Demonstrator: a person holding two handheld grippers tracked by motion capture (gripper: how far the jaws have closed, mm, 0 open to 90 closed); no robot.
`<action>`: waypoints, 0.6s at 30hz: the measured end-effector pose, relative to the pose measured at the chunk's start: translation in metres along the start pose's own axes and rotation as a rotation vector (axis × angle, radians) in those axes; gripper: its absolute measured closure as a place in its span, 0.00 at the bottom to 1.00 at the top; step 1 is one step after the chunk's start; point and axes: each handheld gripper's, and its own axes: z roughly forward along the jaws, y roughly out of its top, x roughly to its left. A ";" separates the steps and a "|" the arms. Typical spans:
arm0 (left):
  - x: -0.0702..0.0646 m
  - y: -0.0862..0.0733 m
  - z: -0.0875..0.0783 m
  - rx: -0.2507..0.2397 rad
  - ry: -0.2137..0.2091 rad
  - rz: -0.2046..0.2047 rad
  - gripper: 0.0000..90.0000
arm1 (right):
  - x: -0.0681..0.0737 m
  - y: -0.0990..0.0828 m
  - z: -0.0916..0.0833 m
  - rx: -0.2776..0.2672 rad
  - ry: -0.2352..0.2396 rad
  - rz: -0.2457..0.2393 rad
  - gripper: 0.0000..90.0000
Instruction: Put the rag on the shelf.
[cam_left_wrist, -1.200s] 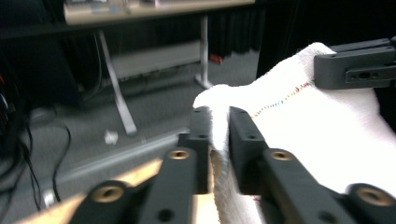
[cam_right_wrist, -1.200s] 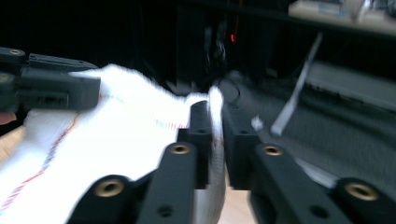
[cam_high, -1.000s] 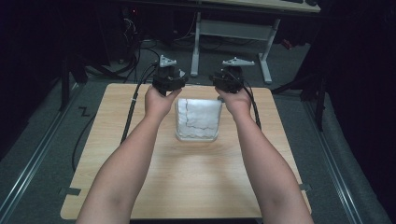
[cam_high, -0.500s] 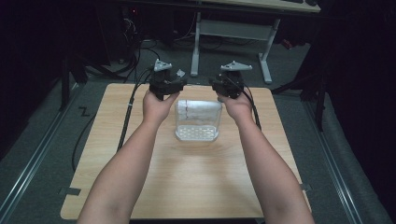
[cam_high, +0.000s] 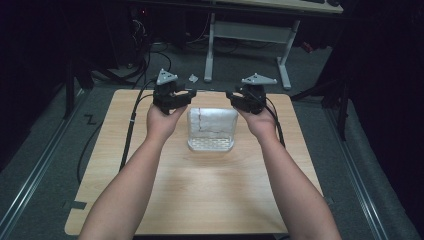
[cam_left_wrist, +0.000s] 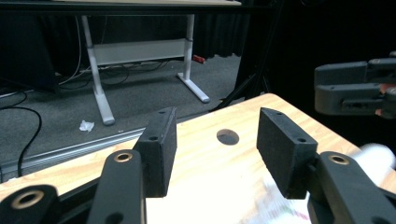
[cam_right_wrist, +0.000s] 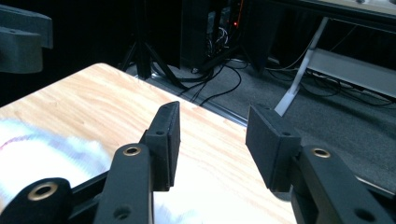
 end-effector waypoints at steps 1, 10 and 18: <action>-0.002 -0.001 -0.003 -0.002 -0.002 0.004 0.53 | 0.001 -0.002 -0.003 -0.007 0.001 0.000 0.61; -0.013 -0.022 -0.046 -0.029 -0.012 0.037 0.50 | 0.008 -0.035 -0.043 -0.036 -0.001 -0.004 0.54; -0.022 -0.085 -0.091 -0.002 -0.051 0.032 0.49 | 0.019 -0.082 -0.077 -0.011 -0.003 -0.037 0.52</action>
